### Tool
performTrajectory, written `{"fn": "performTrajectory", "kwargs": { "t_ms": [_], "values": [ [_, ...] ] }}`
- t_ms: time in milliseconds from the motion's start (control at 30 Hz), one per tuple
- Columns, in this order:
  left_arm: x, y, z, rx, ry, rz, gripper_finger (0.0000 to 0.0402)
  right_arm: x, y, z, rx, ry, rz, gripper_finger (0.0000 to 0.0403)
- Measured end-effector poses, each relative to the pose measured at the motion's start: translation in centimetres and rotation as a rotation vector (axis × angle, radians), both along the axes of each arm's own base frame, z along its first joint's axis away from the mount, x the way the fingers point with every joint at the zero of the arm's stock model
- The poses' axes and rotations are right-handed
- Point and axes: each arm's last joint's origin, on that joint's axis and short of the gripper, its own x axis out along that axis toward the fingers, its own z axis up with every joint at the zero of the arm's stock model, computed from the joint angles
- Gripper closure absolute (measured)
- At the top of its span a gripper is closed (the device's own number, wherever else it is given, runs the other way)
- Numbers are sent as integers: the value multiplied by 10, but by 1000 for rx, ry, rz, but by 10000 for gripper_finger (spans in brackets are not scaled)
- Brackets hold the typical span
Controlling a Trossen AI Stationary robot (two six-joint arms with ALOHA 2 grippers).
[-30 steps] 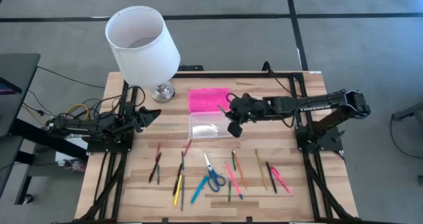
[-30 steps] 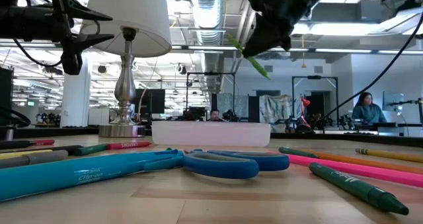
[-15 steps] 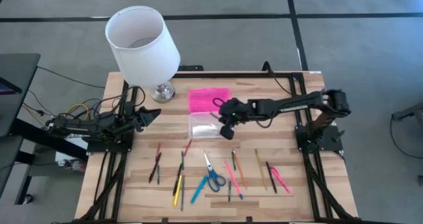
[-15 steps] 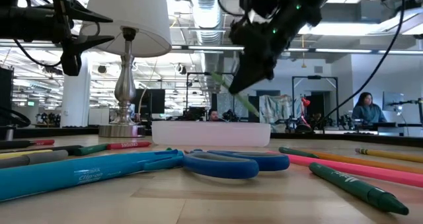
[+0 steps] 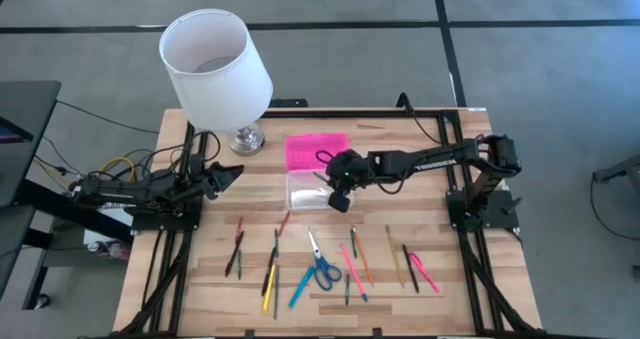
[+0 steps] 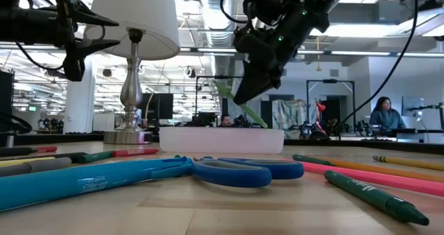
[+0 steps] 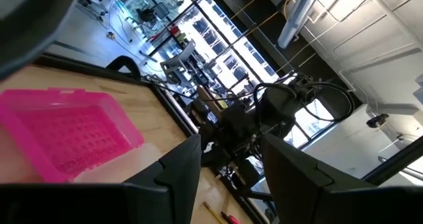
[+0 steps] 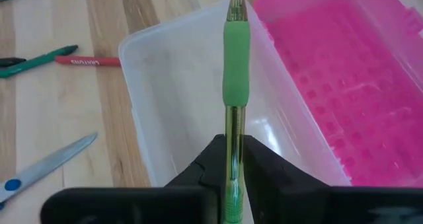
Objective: Pick & place school supplies into a supply box
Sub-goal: Put the green pen into the supply box
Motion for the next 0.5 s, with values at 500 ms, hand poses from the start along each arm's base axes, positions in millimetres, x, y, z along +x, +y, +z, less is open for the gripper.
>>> {"fn": "performTrajectory", "kwargs": {
  "t_ms": [500],
  "values": [
    [0,0,-2,0,16,-1,248,-3,1,-2,-12,48,23,348]
  ]
}}
